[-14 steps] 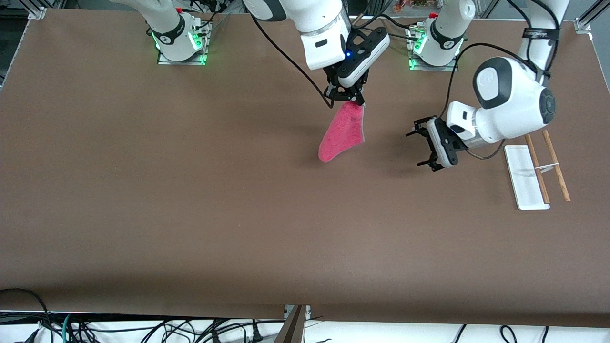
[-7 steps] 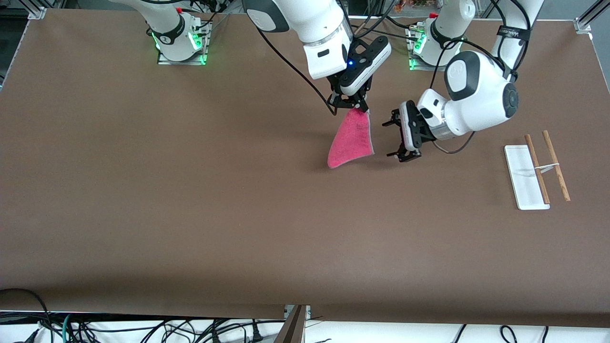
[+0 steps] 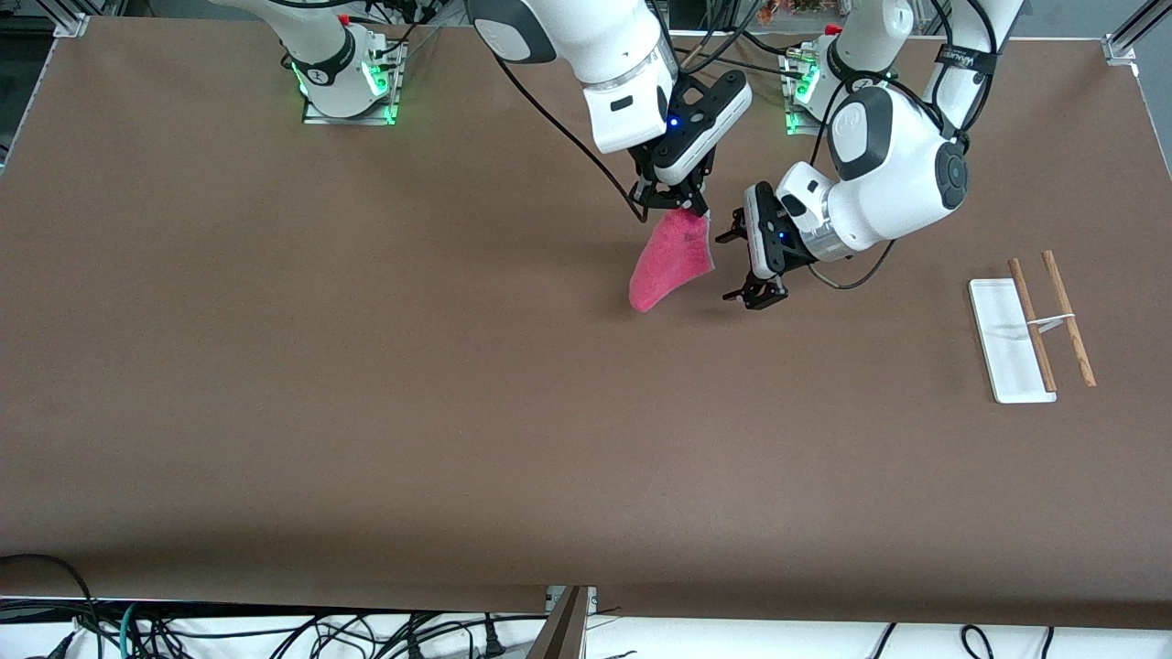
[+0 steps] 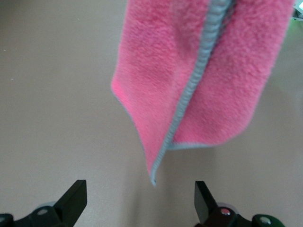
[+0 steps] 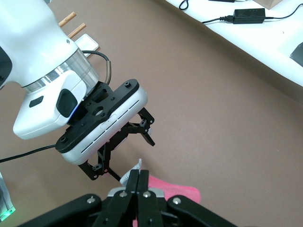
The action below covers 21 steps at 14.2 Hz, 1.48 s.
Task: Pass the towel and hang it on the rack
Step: 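Grasp the hanging towel with the left gripper below the right gripper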
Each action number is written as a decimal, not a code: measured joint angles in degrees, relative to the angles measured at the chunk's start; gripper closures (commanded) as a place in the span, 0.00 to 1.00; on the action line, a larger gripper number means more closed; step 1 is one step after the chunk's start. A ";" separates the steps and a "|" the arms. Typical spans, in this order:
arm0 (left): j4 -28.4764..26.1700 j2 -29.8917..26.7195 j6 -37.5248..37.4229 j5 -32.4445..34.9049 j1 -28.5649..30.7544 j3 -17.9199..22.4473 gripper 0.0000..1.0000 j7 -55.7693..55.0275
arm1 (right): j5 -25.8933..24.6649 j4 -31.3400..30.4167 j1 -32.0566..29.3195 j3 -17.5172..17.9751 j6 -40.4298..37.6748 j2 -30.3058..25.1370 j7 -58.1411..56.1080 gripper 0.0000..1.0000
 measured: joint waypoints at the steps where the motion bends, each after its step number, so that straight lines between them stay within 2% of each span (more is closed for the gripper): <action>1: 0.00 0.00 0.12 0.00 -0.02 -0.02 0.00 0.05 | 0.00 0.00 0.00 0.00 0.05 0.02 0.00 1.00; 7: -0.05 0.67 5.36 0.00 -1.84 -1.94 0.00 -0.03 | -0.01 0.00 0.00 0.00 0.17 0.14 0.00 1.00; 11: -0.05 0.67 6.02 0.00 -2.39 -2.17 0.00 -0.05 | -0.05 0.00 0.00 0.00 0.25 0.20 0.00 1.00; 12: -0.05 0.68 6.05 0.00 -2.39 -2.17 0.03 -0.05 | -0.06 0.00 0.00 0.00 0.26 0.21 0.00 1.00; 13: -0.05 0.69 6.06 0.00 -2.39 -2.17 0.11 -0.05 | -0.06 0.00 0.00 0.00 0.28 0.22 0.00 1.00; 14: -0.06 0.74 6.06 0.00 -2.39 -2.17 0.29 -0.05 | -0.06 0.00 0.00 0.00 0.29 0.23 0.00 1.00; 16: -0.07 0.80 6.07 0.00 -2.39 -2.17 0.71 -0.07 | -0.06 0.00 0.00 0.00 0.30 0.26 0.00 1.00; 17: -0.07 0.81 6.07 0.00 -2.40 -2.17 0.82 -0.07 | -0.06 0.00 0.00 0.00 0.30 0.30 0.00 1.00; 18: -0.08 0.84 6.17 0.00 -2.42 -2.17 0.90 -0.07 | -0.06 0.00 0.00 0.00 0.32 0.32 0.00 1.00; 20: -0.08 0.90 6.93 0.00 -2.44 -2.17 0.90 -0.08 | -0.07 0.00 0.00 0.00 0.33 0.34 0.00 1.00; 21: -0.08 0.97 7.16 0.00 -2.44 -2.17 0.96 -0.19 | -0.07 0.00 0.00 -0.01 0.34 0.35 0.00 1.00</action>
